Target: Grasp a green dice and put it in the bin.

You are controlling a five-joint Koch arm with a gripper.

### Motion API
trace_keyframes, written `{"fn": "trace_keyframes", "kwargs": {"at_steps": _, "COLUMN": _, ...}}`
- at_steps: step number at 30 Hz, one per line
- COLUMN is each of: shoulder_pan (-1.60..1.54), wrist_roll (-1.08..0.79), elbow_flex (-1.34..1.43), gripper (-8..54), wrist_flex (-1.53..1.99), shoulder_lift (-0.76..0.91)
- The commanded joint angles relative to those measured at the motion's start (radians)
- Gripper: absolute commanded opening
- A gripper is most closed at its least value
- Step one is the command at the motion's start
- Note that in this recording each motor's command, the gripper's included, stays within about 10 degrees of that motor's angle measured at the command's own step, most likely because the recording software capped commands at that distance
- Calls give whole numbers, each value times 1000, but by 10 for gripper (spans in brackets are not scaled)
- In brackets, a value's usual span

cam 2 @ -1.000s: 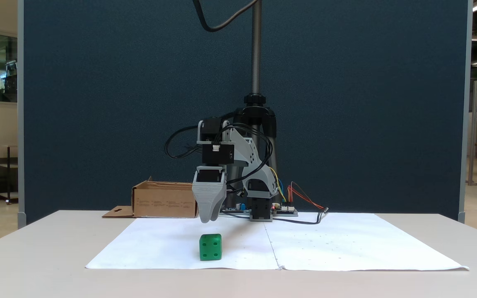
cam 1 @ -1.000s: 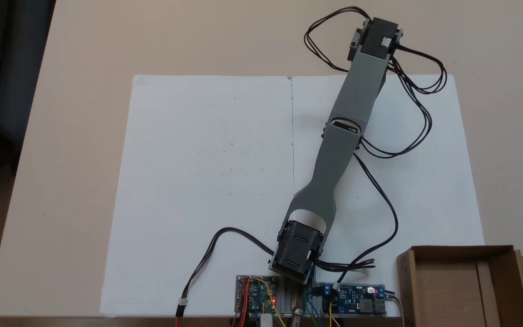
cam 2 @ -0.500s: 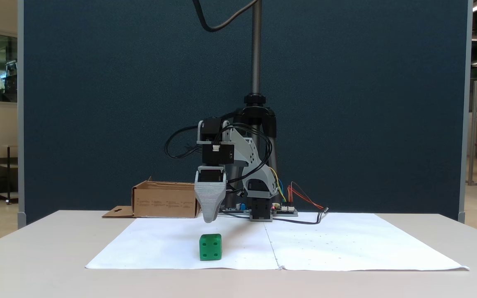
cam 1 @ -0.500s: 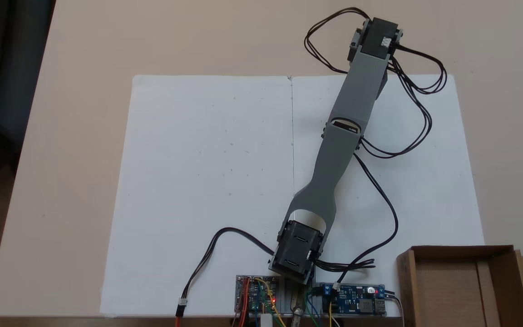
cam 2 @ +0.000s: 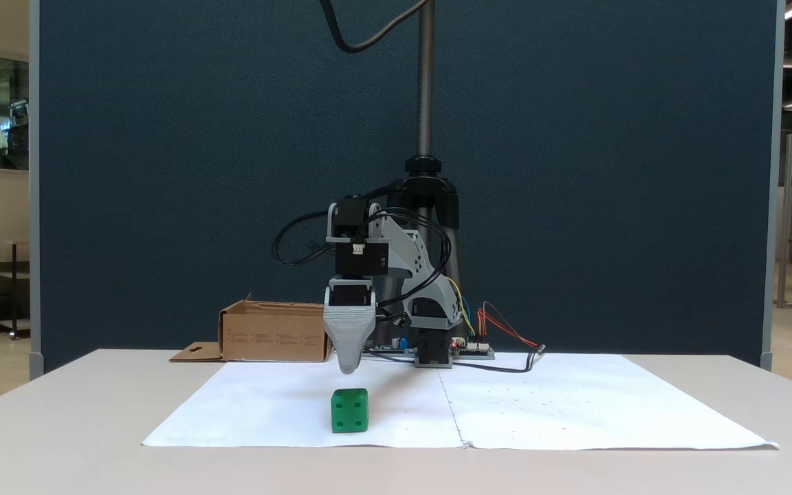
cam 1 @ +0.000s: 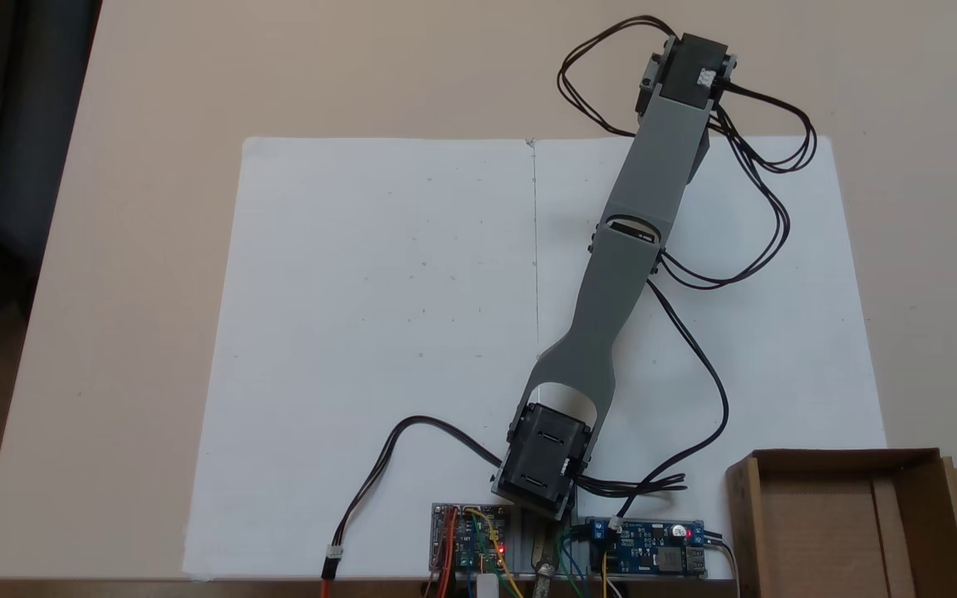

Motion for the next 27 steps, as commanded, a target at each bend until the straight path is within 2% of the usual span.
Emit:
{"fn": "trace_keyframes", "kwargs": {"at_steps": 1, "shoulder_pan": 8, "wrist_roll": -94, "elbow_flex": -60, "gripper": 447, "wrist_flex": 37, "shoulder_lift": 21}}
{"fn": "trace_keyframes", "kwargs": {"at_steps": 27, "shoulder_pan": 6, "wrist_roll": -43, "elbow_flex": -60, "gripper": 445, "wrist_flex": -74, "shoulder_lift": 9}}
